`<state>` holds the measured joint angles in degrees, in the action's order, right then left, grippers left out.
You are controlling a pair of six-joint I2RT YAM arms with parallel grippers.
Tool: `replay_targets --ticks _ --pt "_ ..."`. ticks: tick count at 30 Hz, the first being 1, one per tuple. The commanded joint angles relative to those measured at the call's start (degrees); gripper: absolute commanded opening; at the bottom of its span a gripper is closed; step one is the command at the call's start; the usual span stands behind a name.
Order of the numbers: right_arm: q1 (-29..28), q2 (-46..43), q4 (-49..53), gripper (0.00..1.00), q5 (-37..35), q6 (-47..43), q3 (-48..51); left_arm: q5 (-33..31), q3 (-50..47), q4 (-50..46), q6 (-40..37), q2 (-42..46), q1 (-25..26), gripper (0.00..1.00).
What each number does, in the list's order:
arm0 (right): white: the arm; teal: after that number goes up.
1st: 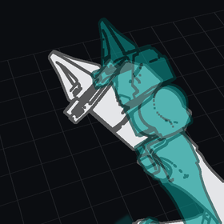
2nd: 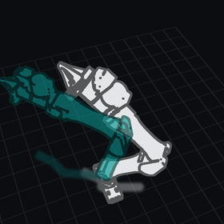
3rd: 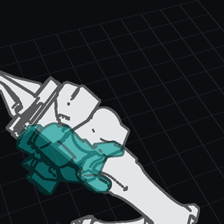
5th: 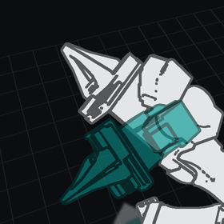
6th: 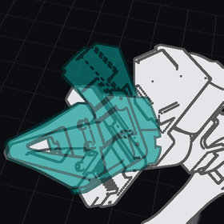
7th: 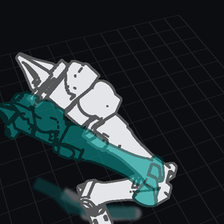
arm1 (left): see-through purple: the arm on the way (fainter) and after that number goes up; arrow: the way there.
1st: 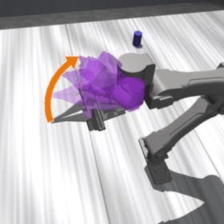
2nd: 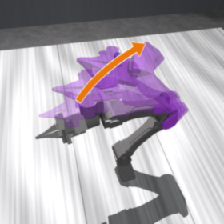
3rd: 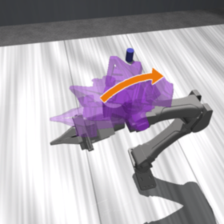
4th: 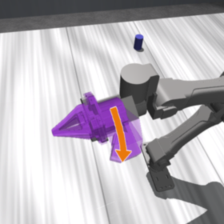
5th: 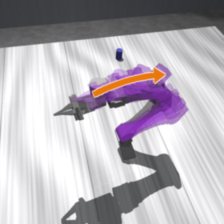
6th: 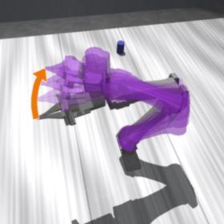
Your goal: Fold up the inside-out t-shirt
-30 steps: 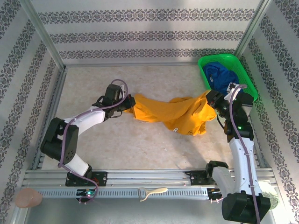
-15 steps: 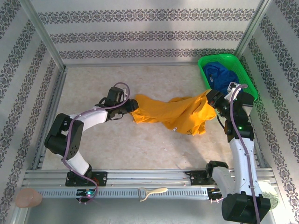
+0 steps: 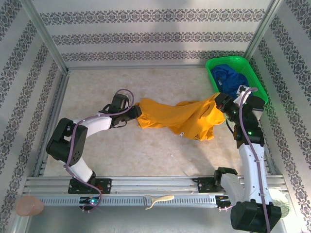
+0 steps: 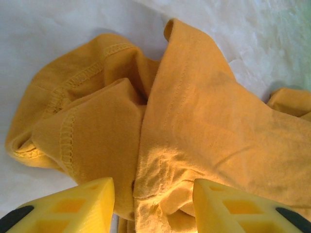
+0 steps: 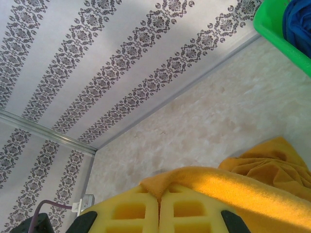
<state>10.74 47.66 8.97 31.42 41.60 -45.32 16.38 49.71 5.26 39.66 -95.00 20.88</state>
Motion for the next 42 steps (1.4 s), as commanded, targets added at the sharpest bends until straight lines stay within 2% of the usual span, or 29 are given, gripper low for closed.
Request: replay_targets --ticks 1,7,14,20,27,32,38,42 --pt "0.07 -0.73 -0.79 0.00 -0.48 -0.83 -1.78 -0.13 0.25 0.02 -0.16 -0.27 -0.41 0.47" --pt "0.07 -0.73 -0.70 0.00 -0.48 -0.91 -1.87 4.23 1.51 2.57 -0.34 -2.18 -0.37 0.47" --pt "0.07 -0.81 -0.68 0.00 -0.48 -0.82 -1.86 4.76 2.06 3.30 -0.09 -3.61 -0.36 0.47" --pt "0.02 -0.68 -0.64 0.00 -0.48 -0.91 -1.87 5.68 0.27 6.82 1.13 -1.89 -0.39 0.39" --pt "0.07 -0.37 -0.99 0.00 -0.48 -0.73 -1.77 6.40 -1.57 10.15 1.89 -0.42 -0.33 0.39" --pt "0.07 -0.64 -0.77 0.00 -0.48 -0.79 -1.87 6.06 -3.50 13.56 3.02 0.16 -0.40 0.34" --pt "0.07 -0.37 -0.83 0.00 -0.48 -0.84 -1.72 6.72 -6.38 20.44 3.98 1.81 -0.38 0.35" --pt "0.07 -0.55 -0.81 0.00 -0.53 -0.99 -1.67 6.73 -8.15 25.24 5.26 1.95 -0.36 0.44"
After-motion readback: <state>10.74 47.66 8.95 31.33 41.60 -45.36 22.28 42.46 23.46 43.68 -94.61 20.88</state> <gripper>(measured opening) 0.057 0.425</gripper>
